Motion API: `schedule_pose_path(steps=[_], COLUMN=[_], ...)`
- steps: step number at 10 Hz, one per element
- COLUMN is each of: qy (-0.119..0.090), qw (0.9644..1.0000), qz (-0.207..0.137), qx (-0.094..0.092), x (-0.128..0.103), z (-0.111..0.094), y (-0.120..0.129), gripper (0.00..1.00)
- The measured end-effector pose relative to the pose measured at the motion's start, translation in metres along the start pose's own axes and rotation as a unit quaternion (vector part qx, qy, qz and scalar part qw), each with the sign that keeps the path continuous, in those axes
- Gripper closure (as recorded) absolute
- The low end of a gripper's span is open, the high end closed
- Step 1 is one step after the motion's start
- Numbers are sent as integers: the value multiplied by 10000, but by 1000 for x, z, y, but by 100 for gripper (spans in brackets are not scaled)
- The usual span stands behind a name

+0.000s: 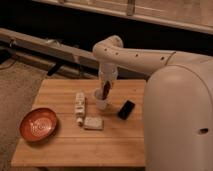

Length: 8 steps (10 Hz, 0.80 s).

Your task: Place the pepper in the ceramic cup

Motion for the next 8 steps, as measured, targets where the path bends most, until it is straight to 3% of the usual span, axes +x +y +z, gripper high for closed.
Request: schedule_pose_path(steps=[3, 8], qy=[-118, -286], qw=[9999, 9996], qz=[-63, -84], qx=[30, 14], x=[-11, -25], z=[11, 29], y=[6, 13], gripper=[98, 52])
